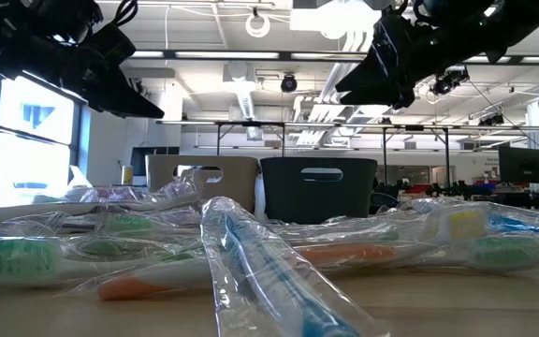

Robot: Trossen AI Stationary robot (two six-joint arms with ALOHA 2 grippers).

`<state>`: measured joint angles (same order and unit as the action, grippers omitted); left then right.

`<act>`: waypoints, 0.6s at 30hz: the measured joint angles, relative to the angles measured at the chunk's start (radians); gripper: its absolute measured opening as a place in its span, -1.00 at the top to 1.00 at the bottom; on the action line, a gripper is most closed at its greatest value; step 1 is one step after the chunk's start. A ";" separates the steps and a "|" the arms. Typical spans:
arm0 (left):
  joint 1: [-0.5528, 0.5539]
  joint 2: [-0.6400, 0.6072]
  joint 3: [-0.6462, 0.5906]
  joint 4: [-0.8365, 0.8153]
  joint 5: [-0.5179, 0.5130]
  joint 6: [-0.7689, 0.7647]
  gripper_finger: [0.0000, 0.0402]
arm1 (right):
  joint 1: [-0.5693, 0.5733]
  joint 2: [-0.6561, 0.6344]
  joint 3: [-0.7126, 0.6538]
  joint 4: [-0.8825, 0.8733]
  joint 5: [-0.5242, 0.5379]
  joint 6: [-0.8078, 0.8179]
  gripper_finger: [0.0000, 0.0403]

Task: Pick & Place Toothbrushes
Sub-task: Put the orange toothbrush into the transparent bin

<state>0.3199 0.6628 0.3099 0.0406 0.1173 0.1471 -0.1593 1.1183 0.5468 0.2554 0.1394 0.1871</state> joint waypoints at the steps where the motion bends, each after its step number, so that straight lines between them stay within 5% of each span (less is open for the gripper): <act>1: 0.000 0.000 0.000 0.000 0.000 0.000 0.96 | 0.000 0.000 0.000 -0.003 0.000 -0.001 -0.08; 18: 0.000 0.000 0.000 -0.021 -0.001 0.000 0.96 | 0.000 0.000 0.000 -0.021 -0.009 -0.007 -0.08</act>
<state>0.3202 0.6628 0.3096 0.0192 0.1165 0.1474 -0.1593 1.1183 0.5468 0.2344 0.1303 0.1799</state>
